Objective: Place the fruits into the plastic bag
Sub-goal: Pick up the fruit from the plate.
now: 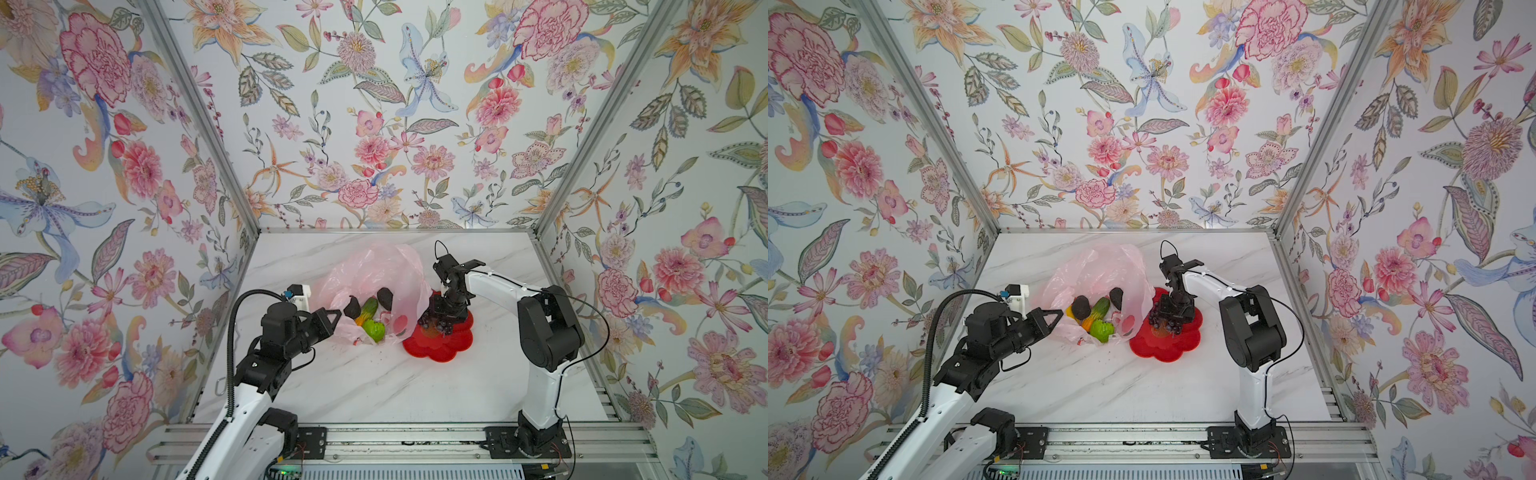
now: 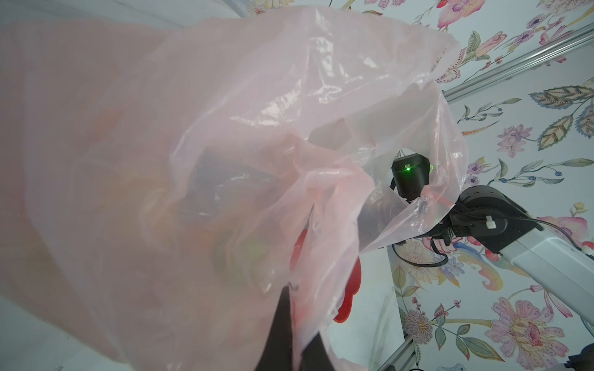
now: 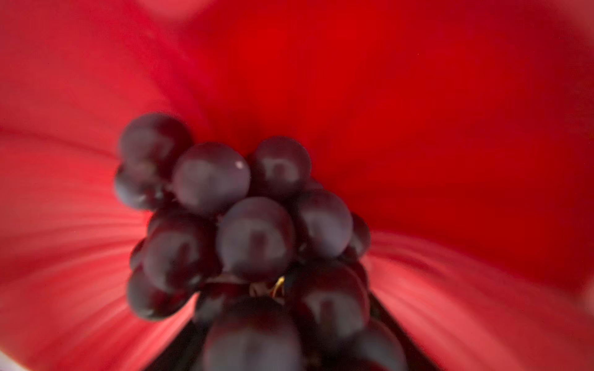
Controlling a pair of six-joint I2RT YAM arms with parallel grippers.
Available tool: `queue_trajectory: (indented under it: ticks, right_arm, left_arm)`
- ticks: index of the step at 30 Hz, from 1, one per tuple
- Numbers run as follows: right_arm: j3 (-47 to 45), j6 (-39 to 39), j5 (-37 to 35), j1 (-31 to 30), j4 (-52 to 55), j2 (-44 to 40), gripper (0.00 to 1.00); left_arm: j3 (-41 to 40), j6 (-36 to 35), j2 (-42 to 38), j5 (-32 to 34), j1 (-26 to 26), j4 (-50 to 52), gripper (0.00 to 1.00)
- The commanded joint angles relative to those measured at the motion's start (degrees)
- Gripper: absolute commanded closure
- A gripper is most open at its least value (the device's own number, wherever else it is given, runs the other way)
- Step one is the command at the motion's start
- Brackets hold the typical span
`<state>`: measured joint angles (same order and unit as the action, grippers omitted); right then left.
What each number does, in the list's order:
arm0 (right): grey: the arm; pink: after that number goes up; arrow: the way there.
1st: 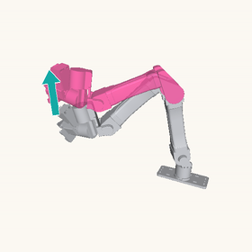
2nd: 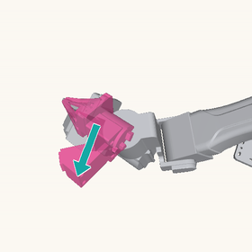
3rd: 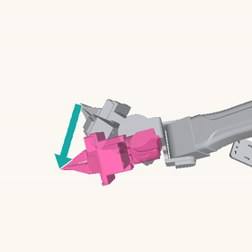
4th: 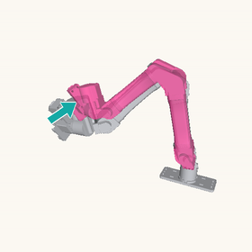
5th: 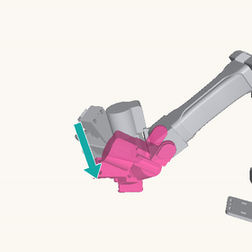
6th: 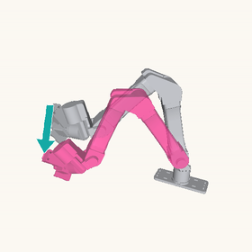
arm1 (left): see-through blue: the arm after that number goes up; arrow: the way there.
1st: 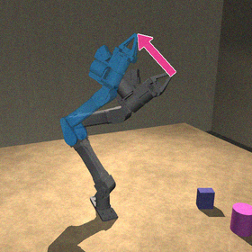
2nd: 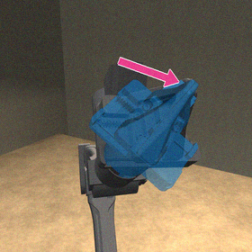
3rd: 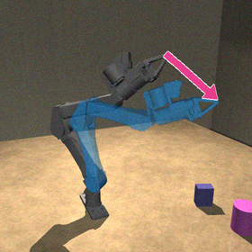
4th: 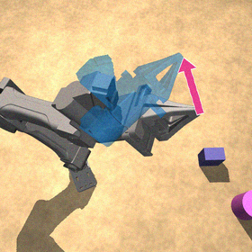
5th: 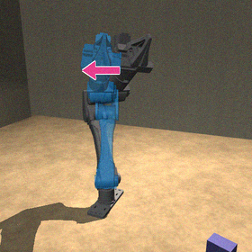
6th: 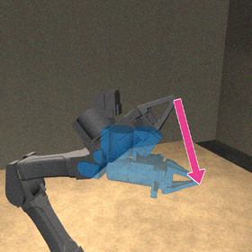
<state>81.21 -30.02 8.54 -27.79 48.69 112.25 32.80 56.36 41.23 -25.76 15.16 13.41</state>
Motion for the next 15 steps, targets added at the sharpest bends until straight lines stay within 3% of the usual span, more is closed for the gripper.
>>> queue_trajectory:
  ticks: [1, 5, 10, 15]
  right_arm:
    - [-0.02, 0.40, -0.20, -0.42, -2.14, 0.17, 0.48]
    - [-1.20, 0.23, -0.44, -0.42, -3.12, -0.19, 0.52]
    - [-2.10, 0.44, 0.14, -0.89, -3.98, -2.00, 0.66]
    - [-3.81, 0.59, 0.64, -1.30, -4.59, -7.33, 0.75]
  left_arm:
    - [1.67, -1.43, 0.12, 0.54, -0.79, 1.14, 1.00]
    - [1.75, -1.51, 0.68, 0.11, -0.93, 0.75, 1.00]
    - [2.23, -1.75, 1.50, -0.17, -1.01, 0.41, 1.00]
    - [2.25, -1.78, 1.52, -0.13, -1.10, 0.31, 1.00]
